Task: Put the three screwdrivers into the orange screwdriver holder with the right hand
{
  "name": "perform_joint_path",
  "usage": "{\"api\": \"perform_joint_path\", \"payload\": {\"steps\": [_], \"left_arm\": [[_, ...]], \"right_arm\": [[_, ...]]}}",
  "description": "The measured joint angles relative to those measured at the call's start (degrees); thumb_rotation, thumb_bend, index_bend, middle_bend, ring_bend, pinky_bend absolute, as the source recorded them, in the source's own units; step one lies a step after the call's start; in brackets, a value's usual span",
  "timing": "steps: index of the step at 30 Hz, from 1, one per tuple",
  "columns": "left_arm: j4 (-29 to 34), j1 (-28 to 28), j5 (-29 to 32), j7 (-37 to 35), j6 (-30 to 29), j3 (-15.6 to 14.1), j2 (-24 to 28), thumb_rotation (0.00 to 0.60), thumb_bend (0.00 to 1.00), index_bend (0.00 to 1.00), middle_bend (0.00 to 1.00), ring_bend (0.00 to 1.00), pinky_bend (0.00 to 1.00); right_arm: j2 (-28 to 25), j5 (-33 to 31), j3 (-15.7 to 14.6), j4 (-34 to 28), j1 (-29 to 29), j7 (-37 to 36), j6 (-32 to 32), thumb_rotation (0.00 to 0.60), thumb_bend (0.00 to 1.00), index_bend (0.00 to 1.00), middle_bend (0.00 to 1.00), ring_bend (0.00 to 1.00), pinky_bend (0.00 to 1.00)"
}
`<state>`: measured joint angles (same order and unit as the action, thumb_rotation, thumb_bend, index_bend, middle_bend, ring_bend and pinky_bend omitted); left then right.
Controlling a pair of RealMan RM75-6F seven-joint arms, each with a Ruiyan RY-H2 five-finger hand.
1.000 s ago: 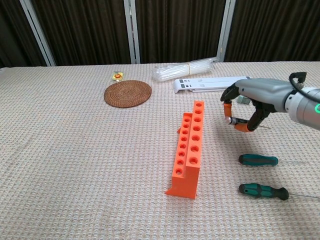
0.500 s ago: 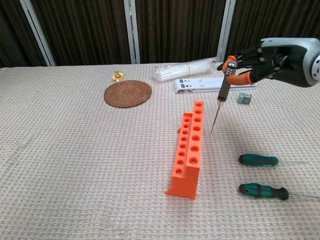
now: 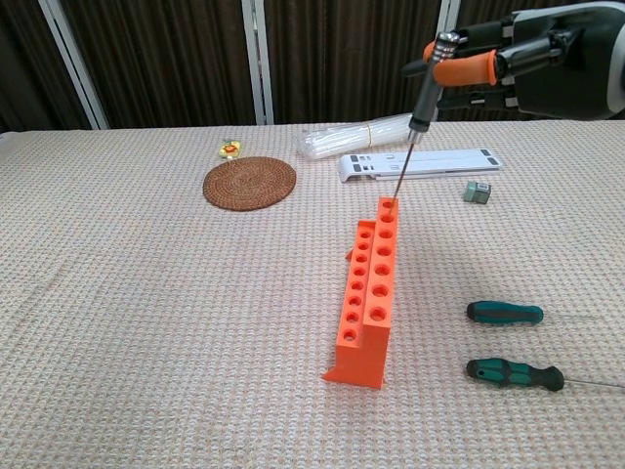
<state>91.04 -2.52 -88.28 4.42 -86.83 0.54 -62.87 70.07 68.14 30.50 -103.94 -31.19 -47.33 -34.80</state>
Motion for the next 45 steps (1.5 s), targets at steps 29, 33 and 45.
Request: {"api": "perform_joint_path", "payload": {"steps": [29, 33, 45], "left_arm": [[0.3, 0.2, 0.9, -0.1, 0.3, -0.1, 0.3, 0.600, 0.08, 0.00, 0.00, 0.00, 0.00], [0.1, 0.3, 1.0, -0.3, 0.3, -0.2, 0.3, 0.600, 0.08, 0.00, 0.00, 0.00, 0.00], [-0.1, 0.2, 0.9, -0.6, 0.4, -0.3, 0.3, 0.600, 0.08, 0.00, 0.00, 0.00, 0.00]], "right_arm": [[-0.4, 28.2, -13.3, -1.7, -4.2, -25.8, -7.5, 0.600, 0.36, 0.57, 0.19, 0.00, 0.00], [-0.3, 28.7, -15.3, -0.1, -5.8, -26.0, -9.3, 0.600, 0.36, 0.57, 0.19, 0.00, 0.00], [-3.0, 30.4, -20.6, 1.5, -8.1, -28.4, -11.6, 0.600, 0.36, 0.58, 0.19, 0.00, 0.00]]}}
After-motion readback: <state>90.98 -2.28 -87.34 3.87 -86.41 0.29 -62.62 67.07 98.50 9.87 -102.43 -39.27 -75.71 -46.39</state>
